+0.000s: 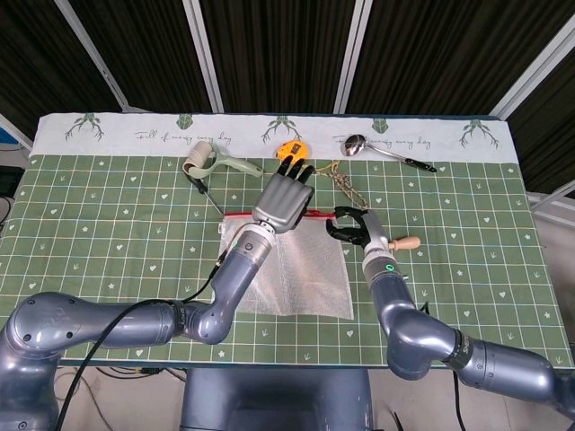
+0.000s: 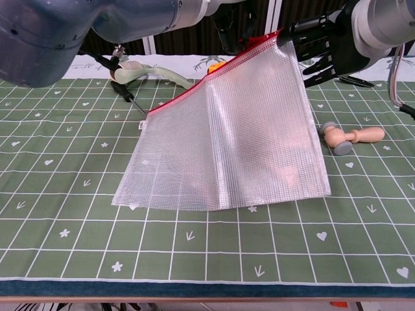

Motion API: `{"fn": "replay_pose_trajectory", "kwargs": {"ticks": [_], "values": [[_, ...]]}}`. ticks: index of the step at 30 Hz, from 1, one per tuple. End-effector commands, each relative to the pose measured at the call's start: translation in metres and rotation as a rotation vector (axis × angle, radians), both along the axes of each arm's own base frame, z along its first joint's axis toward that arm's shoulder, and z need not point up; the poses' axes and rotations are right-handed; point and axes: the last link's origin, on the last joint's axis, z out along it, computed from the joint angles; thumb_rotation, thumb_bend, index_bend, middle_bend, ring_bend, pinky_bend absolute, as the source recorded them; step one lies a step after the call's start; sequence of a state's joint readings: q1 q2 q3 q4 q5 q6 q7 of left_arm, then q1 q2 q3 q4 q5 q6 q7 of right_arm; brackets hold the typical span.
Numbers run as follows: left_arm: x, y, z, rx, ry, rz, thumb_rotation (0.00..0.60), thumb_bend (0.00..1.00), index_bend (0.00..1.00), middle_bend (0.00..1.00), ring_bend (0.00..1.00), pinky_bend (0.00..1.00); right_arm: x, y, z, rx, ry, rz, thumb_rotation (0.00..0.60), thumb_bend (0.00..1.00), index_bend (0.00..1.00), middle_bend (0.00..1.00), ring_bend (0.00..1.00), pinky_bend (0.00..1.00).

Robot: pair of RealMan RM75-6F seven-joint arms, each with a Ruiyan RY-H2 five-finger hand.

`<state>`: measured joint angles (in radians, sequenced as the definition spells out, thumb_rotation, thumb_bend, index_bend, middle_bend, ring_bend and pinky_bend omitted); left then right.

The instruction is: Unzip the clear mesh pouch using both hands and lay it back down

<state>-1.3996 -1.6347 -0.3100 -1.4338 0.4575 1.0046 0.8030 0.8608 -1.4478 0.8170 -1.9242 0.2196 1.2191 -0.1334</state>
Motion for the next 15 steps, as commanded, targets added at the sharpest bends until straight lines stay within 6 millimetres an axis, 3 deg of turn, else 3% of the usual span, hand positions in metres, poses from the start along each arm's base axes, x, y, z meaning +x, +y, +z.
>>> {"fn": "replay_pose_trajectory", "kwargs": {"ticks": [1, 15], "values": [[-0.005, 0.001, 0.000, 0.003, 0.003, 0.004, 0.600, 0.43, 0.63, 0.12, 0.00, 0.00, 0.000, -0.001, 0.001, -0.004, -0.001, -0.001, 0.600, 0.55, 0.63, 0.22, 0.00, 0.21], [-0.029, 0.003, 0.002, 0.007, 0.029, 0.036, 0.600, 0.43, 0.63, 0.12, 0.00, 0.00, -0.002, -0.006, 0.006, -0.021, -0.015, -0.017, 0.600, 0.55, 0.64, 0.23, 0.00, 0.21]]}}
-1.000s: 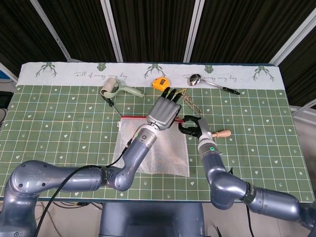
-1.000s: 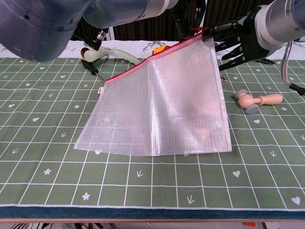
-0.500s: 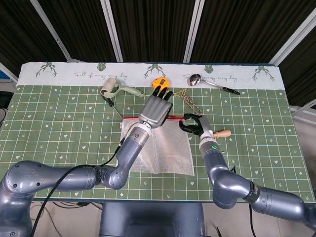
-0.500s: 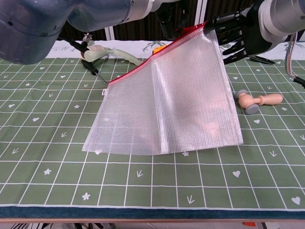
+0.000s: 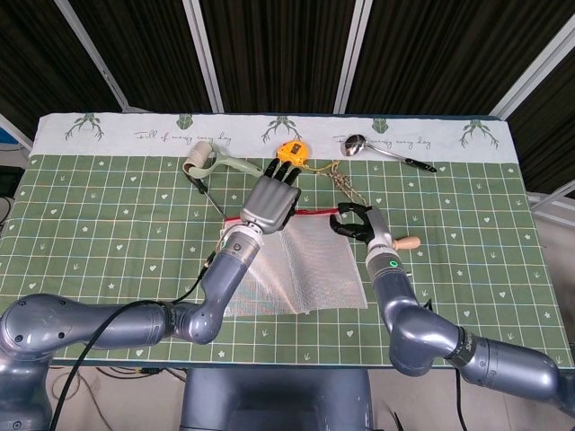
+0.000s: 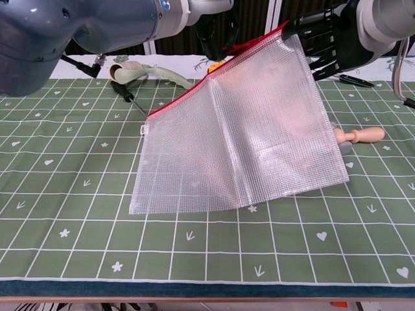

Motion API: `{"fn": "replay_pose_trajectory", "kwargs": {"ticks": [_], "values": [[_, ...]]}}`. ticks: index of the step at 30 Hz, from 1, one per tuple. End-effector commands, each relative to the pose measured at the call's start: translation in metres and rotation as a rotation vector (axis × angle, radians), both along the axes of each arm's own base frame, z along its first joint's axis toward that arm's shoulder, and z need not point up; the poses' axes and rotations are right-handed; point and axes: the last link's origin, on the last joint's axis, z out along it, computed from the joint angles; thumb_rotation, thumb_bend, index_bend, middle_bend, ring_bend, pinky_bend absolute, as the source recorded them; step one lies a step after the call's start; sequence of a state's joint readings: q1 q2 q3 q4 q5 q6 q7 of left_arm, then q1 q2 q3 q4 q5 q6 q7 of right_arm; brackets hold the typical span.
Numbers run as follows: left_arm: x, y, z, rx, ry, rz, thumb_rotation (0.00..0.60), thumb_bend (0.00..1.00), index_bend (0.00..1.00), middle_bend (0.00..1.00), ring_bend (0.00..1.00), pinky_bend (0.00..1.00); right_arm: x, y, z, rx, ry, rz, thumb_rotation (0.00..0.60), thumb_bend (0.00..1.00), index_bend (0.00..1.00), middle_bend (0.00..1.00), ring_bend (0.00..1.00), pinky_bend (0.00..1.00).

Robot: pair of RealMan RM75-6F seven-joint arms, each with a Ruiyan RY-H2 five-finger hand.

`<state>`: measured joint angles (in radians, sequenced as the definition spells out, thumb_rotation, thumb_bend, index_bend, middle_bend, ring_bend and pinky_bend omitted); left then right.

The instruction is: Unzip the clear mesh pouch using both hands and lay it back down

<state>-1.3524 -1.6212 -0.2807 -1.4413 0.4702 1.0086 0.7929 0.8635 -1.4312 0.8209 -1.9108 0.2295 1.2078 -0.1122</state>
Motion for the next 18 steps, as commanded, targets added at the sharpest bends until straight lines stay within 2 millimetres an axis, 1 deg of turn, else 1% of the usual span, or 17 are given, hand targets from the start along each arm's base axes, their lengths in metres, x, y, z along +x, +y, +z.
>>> {"fn": "replay_pose_trajectory", "kwargs": {"ticks": [1, 6, 12, 18], "values": [[-0.008, 0.000, 0.000, 0.002, 0.014, 0.003, 0.600, 0.43, 0.63, 0.12, 0.00, 0.00, 0.000, -0.001, 0.002, -0.007, -0.001, -0.001, 0.600, 0.55, 0.63, 0.23, 0.00, 0.21], [-0.019, 0.003, 0.005, 0.015, 0.021, 0.015, 0.600, 0.43, 0.63, 0.12, 0.00, 0.00, -0.002, -0.005, 0.007, -0.025, 0.002, -0.012, 0.600, 0.55, 0.63, 0.23, 0.00, 0.21], [-0.035, 0.008, 0.017, 0.038, 0.036, 0.041, 0.600, 0.43, 0.63, 0.12, 0.00, 0.00, -0.007, -0.009, 0.013, -0.043, 0.011, -0.026, 0.600, 0.55, 0.64, 0.23, 0.00, 0.21], [-0.063, 0.015, 0.039, 0.079, 0.055, 0.089, 0.600, 0.43, 0.63, 0.12, 0.00, 0.00, -0.016, -0.013, 0.021, -0.068, 0.028, -0.042, 0.600, 0.55, 0.64, 0.23, 0.00, 0.21]]}}
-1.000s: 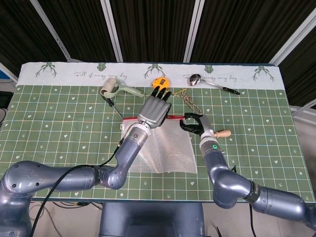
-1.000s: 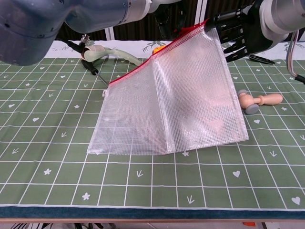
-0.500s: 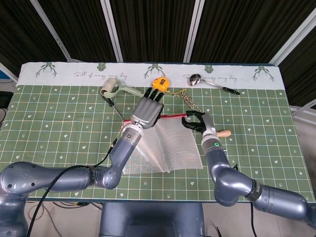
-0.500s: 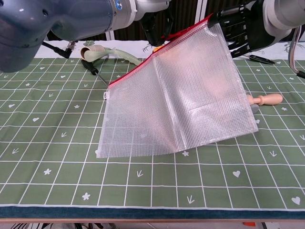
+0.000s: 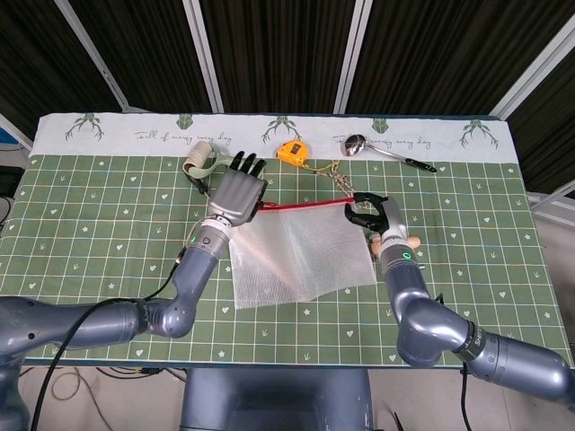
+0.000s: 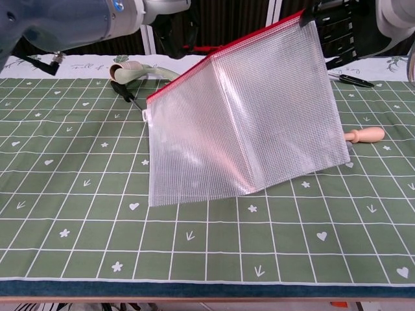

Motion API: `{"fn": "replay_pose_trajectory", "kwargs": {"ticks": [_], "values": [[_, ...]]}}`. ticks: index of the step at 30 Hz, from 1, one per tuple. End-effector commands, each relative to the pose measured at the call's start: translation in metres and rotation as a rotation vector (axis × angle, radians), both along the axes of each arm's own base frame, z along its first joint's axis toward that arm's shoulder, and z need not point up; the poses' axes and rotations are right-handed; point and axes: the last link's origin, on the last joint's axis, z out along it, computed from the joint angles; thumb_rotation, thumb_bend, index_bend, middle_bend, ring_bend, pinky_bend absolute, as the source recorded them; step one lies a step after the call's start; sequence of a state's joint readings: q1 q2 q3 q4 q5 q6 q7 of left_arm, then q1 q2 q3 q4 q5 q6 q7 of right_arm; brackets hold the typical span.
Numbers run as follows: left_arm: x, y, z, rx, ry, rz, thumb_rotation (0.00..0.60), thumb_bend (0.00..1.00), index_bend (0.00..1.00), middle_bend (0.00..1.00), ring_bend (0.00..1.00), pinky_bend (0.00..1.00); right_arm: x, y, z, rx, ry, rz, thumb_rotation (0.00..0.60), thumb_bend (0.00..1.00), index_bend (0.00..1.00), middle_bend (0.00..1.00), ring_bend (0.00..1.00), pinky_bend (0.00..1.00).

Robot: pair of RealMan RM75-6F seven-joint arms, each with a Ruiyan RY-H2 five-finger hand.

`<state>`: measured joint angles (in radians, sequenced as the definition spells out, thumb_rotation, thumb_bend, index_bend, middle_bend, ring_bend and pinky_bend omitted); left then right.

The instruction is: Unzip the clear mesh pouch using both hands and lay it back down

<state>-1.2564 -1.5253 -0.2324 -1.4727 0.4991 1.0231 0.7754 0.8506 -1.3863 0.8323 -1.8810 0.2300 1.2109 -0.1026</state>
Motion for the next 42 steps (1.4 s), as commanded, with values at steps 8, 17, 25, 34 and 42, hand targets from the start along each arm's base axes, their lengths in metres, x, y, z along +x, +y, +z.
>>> {"fn": "replay_pose_trajectory", "kwargs": {"ticks": [8, 17, 25, 34, 42], "values": [[-0.035, 0.007, 0.030, 0.047, 0.014, 0.061, 0.600, 0.43, 0.63, 0.12, 0.00, 0.00, -0.006, -0.001, 0.006, -0.013, 0.011, -0.008, 0.600, 0.55, 0.64, 0.23, 0.00, 0.21], [-0.064, 0.012, 0.056, 0.086, 0.031, 0.107, 0.600, 0.43, 0.63, 0.12, 0.00, 0.00, -0.014, -0.001, 0.010, -0.022, 0.034, -0.017, 0.600, 0.55, 0.64, 0.23, 0.00, 0.21], [-0.077, 0.015, 0.069, 0.101, 0.040, 0.123, 0.600, 0.43, 0.63, 0.12, 0.00, 0.00, -0.018, -0.002, 0.014, -0.032, 0.051, -0.024, 0.600, 0.55, 0.64, 0.23, 0.00, 0.21], [-0.089, 0.017, 0.080, 0.118, 0.054, 0.139, 0.600, 0.43, 0.62, 0.12, 0.00, 0.00, -0.024, -0.004, 0.015, -0.037, 0.060, -0.034, 0.600, 0.55, 0.64, 0.23, 0.00, 0.21], [-0.092, 0.017, 0.082, 0.114, 0.049, 0.148, 0.600, 0.34, 0.47, 0.09, 0.00, 0.00, -0.024, -0.002, 0.013, -0.022, 0.075, -0.014, 0.600, 0.51, 0.38, 0.13, 0.00, 0.21]]}}
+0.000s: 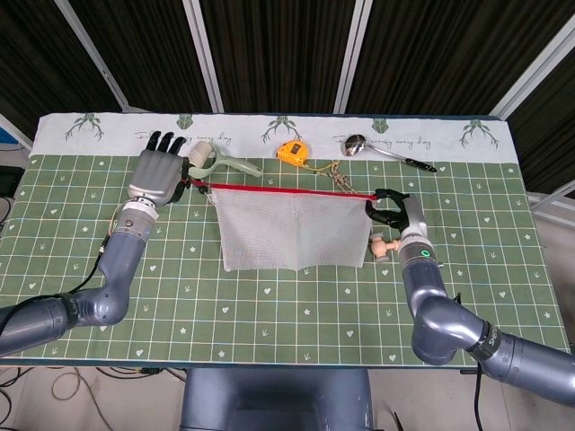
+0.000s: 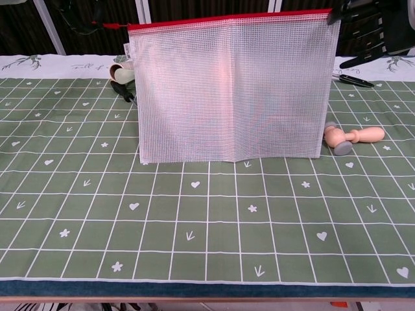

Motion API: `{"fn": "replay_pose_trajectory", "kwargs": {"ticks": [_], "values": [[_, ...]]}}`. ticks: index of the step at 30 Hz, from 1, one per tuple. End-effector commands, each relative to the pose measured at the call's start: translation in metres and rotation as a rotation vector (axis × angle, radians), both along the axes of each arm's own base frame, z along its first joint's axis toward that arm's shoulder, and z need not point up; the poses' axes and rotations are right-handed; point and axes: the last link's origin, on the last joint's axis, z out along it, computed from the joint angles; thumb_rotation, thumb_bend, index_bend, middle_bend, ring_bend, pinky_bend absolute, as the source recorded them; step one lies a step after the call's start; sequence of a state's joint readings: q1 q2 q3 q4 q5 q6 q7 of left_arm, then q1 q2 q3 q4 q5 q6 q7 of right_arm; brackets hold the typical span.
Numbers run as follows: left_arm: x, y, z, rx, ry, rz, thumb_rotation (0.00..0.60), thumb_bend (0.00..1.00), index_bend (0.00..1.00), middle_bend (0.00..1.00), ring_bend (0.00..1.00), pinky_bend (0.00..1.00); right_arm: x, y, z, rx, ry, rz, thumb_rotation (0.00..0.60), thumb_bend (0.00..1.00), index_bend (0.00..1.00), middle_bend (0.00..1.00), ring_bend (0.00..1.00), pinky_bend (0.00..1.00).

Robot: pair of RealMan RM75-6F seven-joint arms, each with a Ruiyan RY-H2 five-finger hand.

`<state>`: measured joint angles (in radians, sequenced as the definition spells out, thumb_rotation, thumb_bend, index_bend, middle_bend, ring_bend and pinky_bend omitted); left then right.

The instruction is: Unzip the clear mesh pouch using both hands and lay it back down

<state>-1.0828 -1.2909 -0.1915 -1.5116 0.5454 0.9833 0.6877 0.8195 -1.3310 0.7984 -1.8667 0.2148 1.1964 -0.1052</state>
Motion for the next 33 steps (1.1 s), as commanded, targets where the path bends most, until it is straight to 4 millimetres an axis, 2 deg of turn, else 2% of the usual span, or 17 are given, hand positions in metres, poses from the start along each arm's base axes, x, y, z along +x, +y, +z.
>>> {"fn": "replay_pose_trajectory", "kwargs": {"ticks": [1, 2, 4, 5, 7, 9, 14, 18, 25, 29, 33], "values": [[0.000, -0.001, 0.000, -0.006, -0.003, 0.002, 0.600, 0.30, 0.41, 0.08, 0.00, 0.00, 0.000, 0.002, -0.001, 0.010, 0.016, 0.021, 0.600, 0.47, 0.27, 0.09, 0.00, 0.21], [0.000, -0.001, 0.000, -0.008, -0.004, 0.003, 0.600, 0.27, 0.38, 0.07, 0.00, 0.00, 0.000, 0.002, -0.002, 0.013, 0.023, 0.030, 0.600, 0.43, 0.16, 0.05, 0.00, 0.21], [0.000, -0.001, 0.000, -0.009, -0.011, 0.006, 0.600, 0.21, 0.28, 0.06, 0.00, 0.00, -0.001, 0.003, -0.003, 0.021, 0.043, 0.047, 0.600, 0.36, 0.04, 0.01, 0.00, 0.21], [0.000, -0.001, 0.000, -0.009, -0.017, 0.009, 0.600, 0.18, 0.22, 0.05, 0.00, 0.00, -0.001, 0.004, -0.003, 0.024, 0.057, 0.058, 0.600, 0.33, 0.01, 0.00, 0.00, 0.21], [-0.001, -0.002, 0.002, -0.005, -0.027, 0.015, 0.600, 0.13, 0.14, 0.04, 0.00, 0.00, -0.002, 0.005, -0.003, 0.032, 0.095, 0.089, 0.600, 0.26, 0.00, 0.00, 0.00, 0.20], [-0.002, -0.002, 0.005, 0.001, -0.037, 0.019, 0.600, 0.11, 0.10, 0.03, 0.00, 0.00, -0.005, 0.005, -0.002, 0.032, 0.137, 0.108, 0.600, 0.22, 0.00, 0.00, 0.00, 0.20], [-0.007, -0.006, 0.013, 0.009, -0.075, 0.033, 0.600, 0.11, 0.09, 0.03, 0.00, 0.00, -0.013, 0.009, -0.001, 0.039, 0.229, 0.146, 0.600, 0.20, 0.00, 0.00, 0.00, 0.20], [-0.014, -0.023, 0.018, -0.002, -0.136, 0.038, 0.600, 0.11, 0.10, 0.03, 0.00, 0.00, -0.026, 0.023, 0.001, 0.069, 0.359, 0.212, 0.600, 0.20, 0.00, 0.00, 0.00, 0.20], [-0.039, -0.080, 0.029, -0.023, -0.238, 0.026, 0.600, 0.11, 0.10, 0.02, 0.00, 0.00, -0.068, 0.064, 0.007, 0.107, 0.682, 0.386, 0.600, 0.15, 0.00, 0.00, 0.00, 0.20], [-0.068, -0.125, 0.035, -0.030, -0.259, 0.014, 0.600, 0.11, 0.08, 0.00, 0.00, 0.00, -0.103, 0.099, 0.012, 0.094, 0.881, 0.501, 0.600, 0.12, 0.00, 0.00, 0.00, 0.20], [-0.095, -0.163, 0.043, -0.026, -0.236, -0.002, 0.600, 0.08, 0.03, 0.00, 0.00, 0.00, -0.129, 0.124, 0.018, 0.067, 0.995, 0.570, 0.600, 0.12, 0.00, 0.00, 0.00, 0.20]]}}
